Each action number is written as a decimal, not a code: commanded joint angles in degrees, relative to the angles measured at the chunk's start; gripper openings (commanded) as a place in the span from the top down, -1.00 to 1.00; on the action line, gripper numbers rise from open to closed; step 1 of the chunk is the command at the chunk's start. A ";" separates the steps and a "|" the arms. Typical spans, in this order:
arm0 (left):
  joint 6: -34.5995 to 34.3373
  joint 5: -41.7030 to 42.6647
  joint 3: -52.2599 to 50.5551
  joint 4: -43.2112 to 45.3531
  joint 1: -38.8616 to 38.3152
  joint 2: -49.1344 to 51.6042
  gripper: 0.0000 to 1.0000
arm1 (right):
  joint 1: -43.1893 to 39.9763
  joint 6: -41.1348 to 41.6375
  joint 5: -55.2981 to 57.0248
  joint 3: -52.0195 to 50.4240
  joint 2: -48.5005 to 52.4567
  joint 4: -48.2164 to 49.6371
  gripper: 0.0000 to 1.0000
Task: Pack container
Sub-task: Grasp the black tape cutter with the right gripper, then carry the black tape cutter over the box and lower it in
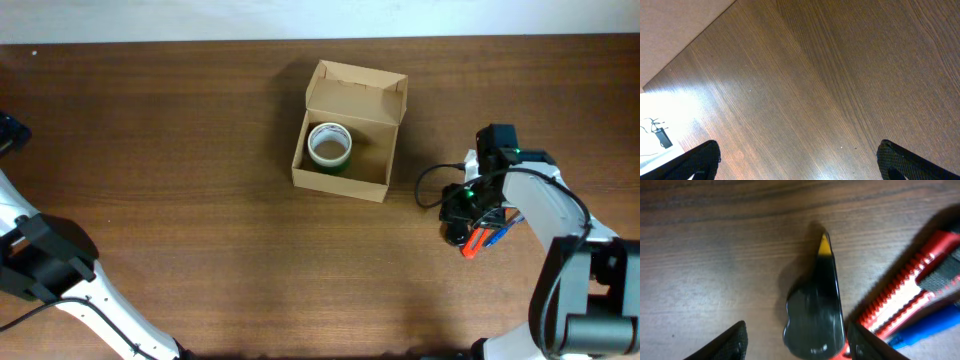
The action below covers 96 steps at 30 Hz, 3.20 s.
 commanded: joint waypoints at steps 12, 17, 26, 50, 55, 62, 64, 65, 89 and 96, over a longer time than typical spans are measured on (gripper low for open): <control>-0.76 0.17 -0.28 -0.02 0.22 -1.36 -1.00 | 0.57 -1.88 5.75 -0.04 3.85 1.57 -0.28; -0.76 0.17 -0.28 -0.02 0.22 -1.36 -1.00 | 0.81 -1.86 5.40 -0.04 5.68 1.55 -0.19; -0.76 0.17 -0.28 -0.02 0.22 -1.36 -1.00 | 2.51 -0.96 5.31 -0.04 7.82 2.47 0.35; -0.76 0.17 -0.28 -0.02 0.22 -1.36 -1.00 | 3.13 -0.81 1.22 38.36 7.76 -17.77 0.75; -0.76 0.17 -0.28 -0.02 0.22 -1.36 -1.00 | 6.82 -7.04 1.20 55.69 7.76 -26.38 0.90; -0.74 0.17 -0.28 -0.02 0.22 -1.36 -1.00 | 17.46 -21.29 1.18 66.14 7.78 -29.44 0.92; -0.74 0.17 -0.28 -0.02 0.22 -1.36 -1.00 | 21.00 -24.85 1.20 66.07 8.28 -30.51 0.92; -0.74 0.17 -0.28 -0.02 0.22 -1.36 -1.00 | 22.62 -26.64 1.20 66.07 8.66 -31.36 0.92; -0.76 0.17 -0.28 -0.02 0.22 -1.36 -1.00 | 27.08 23.39 10.97 66.07 26.49 -21.59 0.92; -0.76 0.17 -0.28 -0.02 0.22 -1.36 -1.00 | 27.17 29.86 12.68 65.79 28.35 -26.01 0.92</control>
